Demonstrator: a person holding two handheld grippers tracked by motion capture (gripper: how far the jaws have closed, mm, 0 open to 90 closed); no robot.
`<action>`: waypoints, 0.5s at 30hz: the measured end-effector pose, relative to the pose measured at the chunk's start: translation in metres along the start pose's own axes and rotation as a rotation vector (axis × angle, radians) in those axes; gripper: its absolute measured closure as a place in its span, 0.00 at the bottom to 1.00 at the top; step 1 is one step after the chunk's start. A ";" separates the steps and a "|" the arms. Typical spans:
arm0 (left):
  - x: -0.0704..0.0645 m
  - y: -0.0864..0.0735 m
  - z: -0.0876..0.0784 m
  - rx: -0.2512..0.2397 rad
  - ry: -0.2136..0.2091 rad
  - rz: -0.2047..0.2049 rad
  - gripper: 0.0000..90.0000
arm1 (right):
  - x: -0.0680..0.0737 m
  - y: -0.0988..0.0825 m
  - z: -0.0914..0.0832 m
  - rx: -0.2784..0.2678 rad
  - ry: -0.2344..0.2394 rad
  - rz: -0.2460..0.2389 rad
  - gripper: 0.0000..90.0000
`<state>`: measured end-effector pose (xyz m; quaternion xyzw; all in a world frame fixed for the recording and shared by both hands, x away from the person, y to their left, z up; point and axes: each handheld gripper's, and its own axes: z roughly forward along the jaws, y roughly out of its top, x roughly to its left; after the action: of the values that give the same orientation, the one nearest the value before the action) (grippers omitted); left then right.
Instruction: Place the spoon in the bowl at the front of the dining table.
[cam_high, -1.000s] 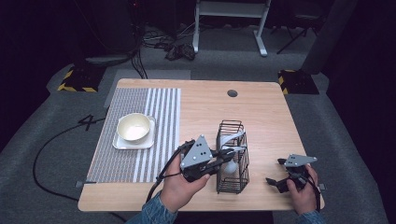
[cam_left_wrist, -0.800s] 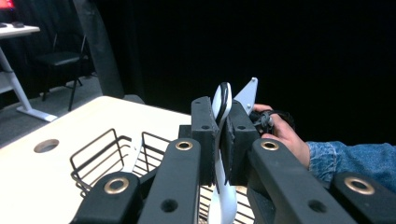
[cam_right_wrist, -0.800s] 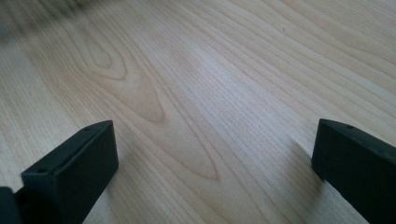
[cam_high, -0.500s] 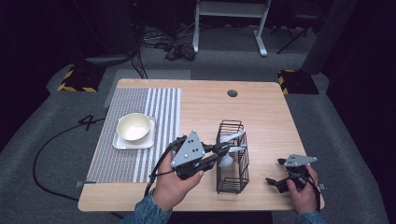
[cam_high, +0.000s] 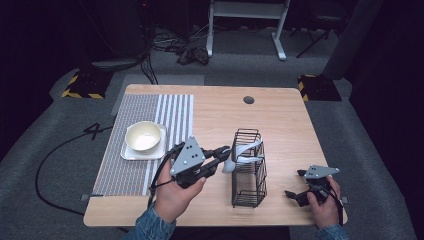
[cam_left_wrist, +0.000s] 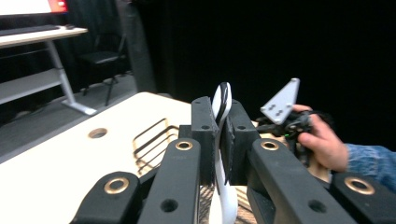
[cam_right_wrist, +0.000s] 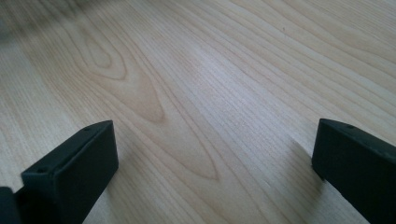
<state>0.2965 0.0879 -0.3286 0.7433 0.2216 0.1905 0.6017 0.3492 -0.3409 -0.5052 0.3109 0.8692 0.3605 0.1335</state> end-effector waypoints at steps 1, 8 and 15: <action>0.002 -0.001 -0.002 0.001 0.011 -0.005 0.94 | 0.000 0.000 0.000 0.000 0.000 0.000 0.00; 0.017 -0.007 -0.015 0.008 0.095 -0.031 0.94 | 0.000 0.000 0.000 0.002 0.002 0.001 0.00; 0.033 -0.014 -0.030 0.027 0.180 -0.047 0.94 | -0.001 0.001 0.001 0.002 0.004 0.000 0.00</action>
<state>0.3059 0.1334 -0.3354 0.7259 0.2948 0.2392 0.5735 0.3506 -0.3401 -0.5052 0.3104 0.8697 0.3604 0.1315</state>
